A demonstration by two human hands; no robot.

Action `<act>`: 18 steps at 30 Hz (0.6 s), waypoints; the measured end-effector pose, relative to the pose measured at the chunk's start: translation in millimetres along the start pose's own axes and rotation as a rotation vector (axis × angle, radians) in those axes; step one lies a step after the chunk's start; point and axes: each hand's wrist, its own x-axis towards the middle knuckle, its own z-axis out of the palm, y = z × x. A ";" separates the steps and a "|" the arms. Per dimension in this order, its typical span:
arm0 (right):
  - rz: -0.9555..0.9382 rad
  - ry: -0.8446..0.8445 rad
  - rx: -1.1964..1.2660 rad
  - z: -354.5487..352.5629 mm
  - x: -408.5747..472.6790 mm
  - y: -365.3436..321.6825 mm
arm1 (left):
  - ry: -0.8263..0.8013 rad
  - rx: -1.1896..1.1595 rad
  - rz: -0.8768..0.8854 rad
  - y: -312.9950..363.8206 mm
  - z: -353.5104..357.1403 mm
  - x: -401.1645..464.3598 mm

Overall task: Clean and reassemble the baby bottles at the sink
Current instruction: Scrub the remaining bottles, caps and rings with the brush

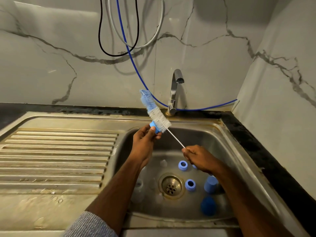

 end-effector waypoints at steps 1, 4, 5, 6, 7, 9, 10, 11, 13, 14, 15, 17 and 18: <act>-0.012 -0.017 0.030 -0.5 -1.4 -0.2 | 0.015 -0.051 -0.011 0.8 -0.5 1.7; -0.018 -0.011 0.047 8.3 -1.3 -7.5 | 0.005 0.008 -0.001 -1.8 0.3 2.2; 0.002 0.011 0.056 11.8 -0.2 -10.9 | -0.011 0.048 0.012 -3.2 1.9 0.9; 0.025 0.038 0.069 14.2 1.1 -13.9 | -0.023 0.107 0.035 -4.7 3.7 0.0; 0.047 0.061 0.079 15.4 2.1 -15.8 | -0.030 0.165 0.064 -6.0 5.6 -0.7; 0.071 0.063 0.097 14.8 2.2 -16.8 | -0.021 0.176 0.112 -5.1 7.4 -1.8; 0.074 0.039 0.114 13.5 1.1 -16.3 | -0.003 0.116 0.106 -3.3 7.1 -1.1; 0.071 0.009 0.134 11.9 -0.3 -16.1 | 0.014 0.042 0.086 -1.9 5.8 0.4; 0.067 -0.026 0.176 8.9 -2.8 -16.0 | 0.022 -0.025 0.058 -1.7 4.0 1.6; 0.073 -0.026 0.195 7.8 -2.7 -16.2 | 0.013 0.016 0.062 -2.3 4.4 0.2; 0.087 -0.021 0.214 7.3 -2.6 -16.6 | -0.003 0.098 0.084 -3.8 5.8 -1.3; 0.125 -0.033 0.257 8.3 -2.5 -17.1 | -0.051 0.276 0.164 -6.8 8.5 -3.7; 0.134 -0.050 0.277 8.7 -3.1 -16.4 | -0.065 0.313 0.199 -7.4 9.2 -3.6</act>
